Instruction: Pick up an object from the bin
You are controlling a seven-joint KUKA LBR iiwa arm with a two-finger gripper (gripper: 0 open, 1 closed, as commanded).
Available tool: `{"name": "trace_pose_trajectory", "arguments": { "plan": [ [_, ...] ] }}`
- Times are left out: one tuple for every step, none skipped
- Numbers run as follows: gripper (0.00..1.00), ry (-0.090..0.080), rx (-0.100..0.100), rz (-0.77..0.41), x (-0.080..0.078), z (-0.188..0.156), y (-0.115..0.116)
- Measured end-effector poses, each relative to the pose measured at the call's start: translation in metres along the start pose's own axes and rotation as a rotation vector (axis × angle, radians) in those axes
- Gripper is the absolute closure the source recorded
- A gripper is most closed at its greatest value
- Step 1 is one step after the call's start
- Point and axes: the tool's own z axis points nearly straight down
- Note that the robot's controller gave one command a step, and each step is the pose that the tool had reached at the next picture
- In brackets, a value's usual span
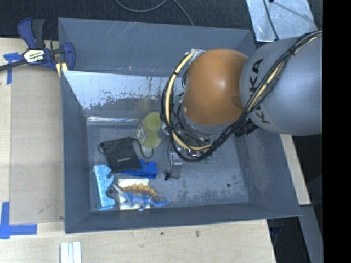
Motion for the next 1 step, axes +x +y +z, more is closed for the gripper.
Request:
{"name": "trace_pose_trajectory", "arguments": {
  "plan": [
    [0.00,-0.008,-0.001,0.002,-0.0019,-0.0045,-0.0006]
  ]
}}
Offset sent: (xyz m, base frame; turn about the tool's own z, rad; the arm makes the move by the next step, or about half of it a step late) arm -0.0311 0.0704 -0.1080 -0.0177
